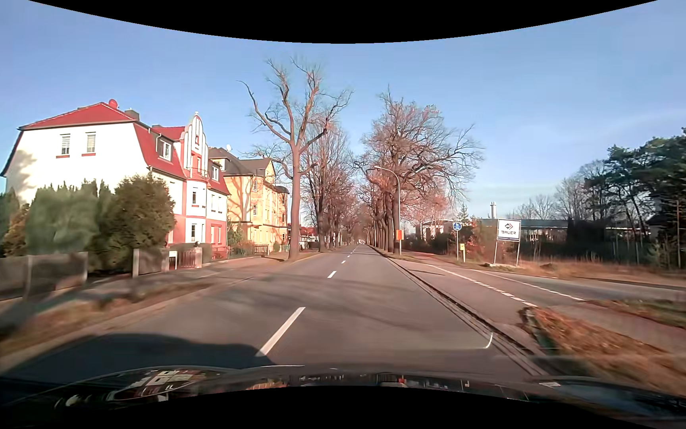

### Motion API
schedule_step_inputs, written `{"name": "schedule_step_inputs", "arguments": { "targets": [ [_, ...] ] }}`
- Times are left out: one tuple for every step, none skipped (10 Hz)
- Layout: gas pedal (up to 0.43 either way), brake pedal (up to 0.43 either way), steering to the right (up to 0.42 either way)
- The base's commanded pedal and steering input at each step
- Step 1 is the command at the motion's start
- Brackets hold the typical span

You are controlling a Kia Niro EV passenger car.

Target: Follow the waypoints while adhering to traffic rules and regulations

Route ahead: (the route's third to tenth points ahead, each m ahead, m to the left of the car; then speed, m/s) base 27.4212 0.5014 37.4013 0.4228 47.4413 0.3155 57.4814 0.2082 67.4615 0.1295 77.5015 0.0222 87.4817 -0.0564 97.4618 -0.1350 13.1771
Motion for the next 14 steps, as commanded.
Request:
{"name": "schedule_step_inputs", "arguments": {
  "targets": [
    [0.118, 0.000, 0.003],
    [0.118, 0.000, 0.003],
    [0.118, 0.000, 0.001],
    [0.118, 0.000, 0.000],
    [0.118, 0.000, 0.000],
    [0.118, 0.000, -0.001],
    [0.118, 0.000, -0.001],
    [0.118, 0.000, -0.001],
    [0.118, 0.000, -0.001],
    [0.118, 0.000, 0.000],
    [0.118, 0.000, -0.001],
    [0.118, 0.000, -0.002],
    [0.118, 0.000, -0.002],
    [0.118, 0.000, -0.002]
  ]
}}
